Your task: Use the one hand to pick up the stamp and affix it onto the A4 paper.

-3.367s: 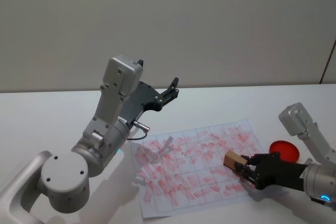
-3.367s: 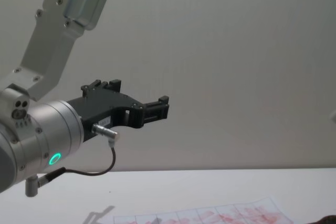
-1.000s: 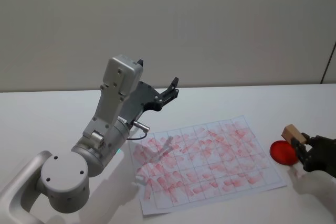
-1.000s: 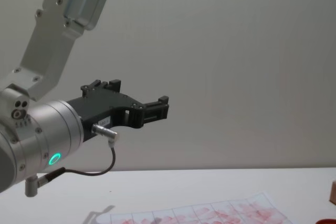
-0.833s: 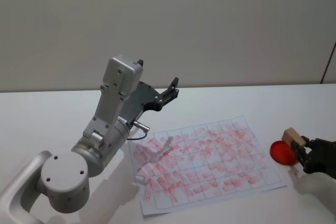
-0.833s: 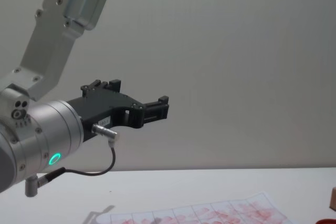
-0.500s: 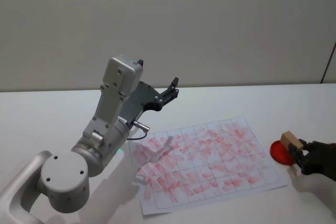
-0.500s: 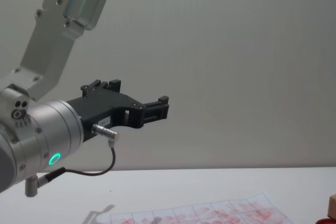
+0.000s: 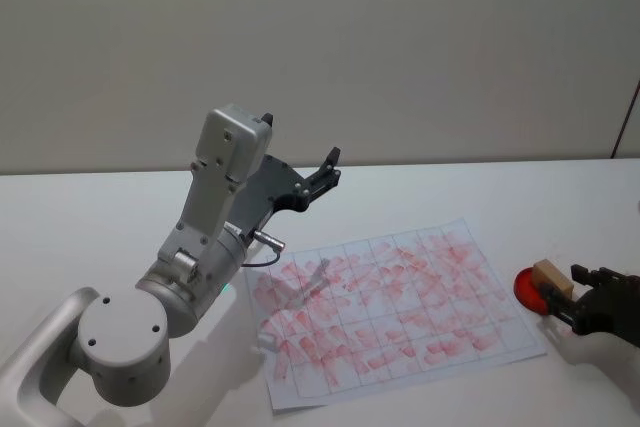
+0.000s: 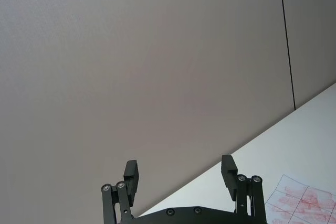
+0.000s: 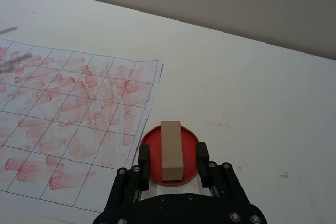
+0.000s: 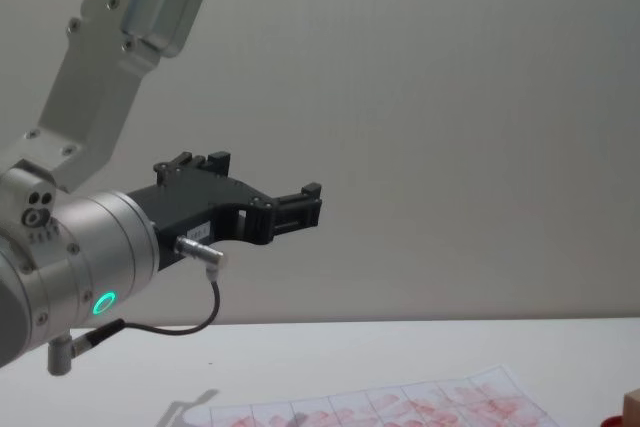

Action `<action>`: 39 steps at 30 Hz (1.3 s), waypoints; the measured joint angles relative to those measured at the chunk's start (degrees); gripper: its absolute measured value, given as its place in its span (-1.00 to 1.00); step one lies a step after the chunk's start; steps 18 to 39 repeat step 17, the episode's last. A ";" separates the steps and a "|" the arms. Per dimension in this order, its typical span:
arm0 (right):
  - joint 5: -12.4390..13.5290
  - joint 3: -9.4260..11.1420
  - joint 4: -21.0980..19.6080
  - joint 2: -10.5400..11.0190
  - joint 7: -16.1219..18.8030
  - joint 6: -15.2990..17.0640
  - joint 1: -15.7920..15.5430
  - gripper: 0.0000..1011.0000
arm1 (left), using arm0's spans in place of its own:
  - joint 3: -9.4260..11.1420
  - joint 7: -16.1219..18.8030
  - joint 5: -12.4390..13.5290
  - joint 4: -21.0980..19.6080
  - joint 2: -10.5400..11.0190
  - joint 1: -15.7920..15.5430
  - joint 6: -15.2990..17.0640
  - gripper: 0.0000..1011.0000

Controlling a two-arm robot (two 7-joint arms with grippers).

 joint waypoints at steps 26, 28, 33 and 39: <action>-0.20 -0.11 0.40 -0.14 0.22 0.52 0.36 0.90 | 0.00 0.00 0.00 0.00 0.00 0.00 0.00 0.98; -0.20 -0.11 0.40 -0.14 0.22 0.52 0.36 0.90 | 0.00 0.00 0.00 0.00 0.00 0.00 0.00 0.98; -0.20 -0.11 0.40 -0.14 0.22 0.52 0.36 0.90 | 0.00 0.00 0.00 0.00 0.00 0.00 0.00 0.98; -0.20 -0.11 0.40 -0.14 0.22 0.52 0.36 0.90 | 0.00 0.00 0.00 0.00 0.00 0.00 0.00 0.98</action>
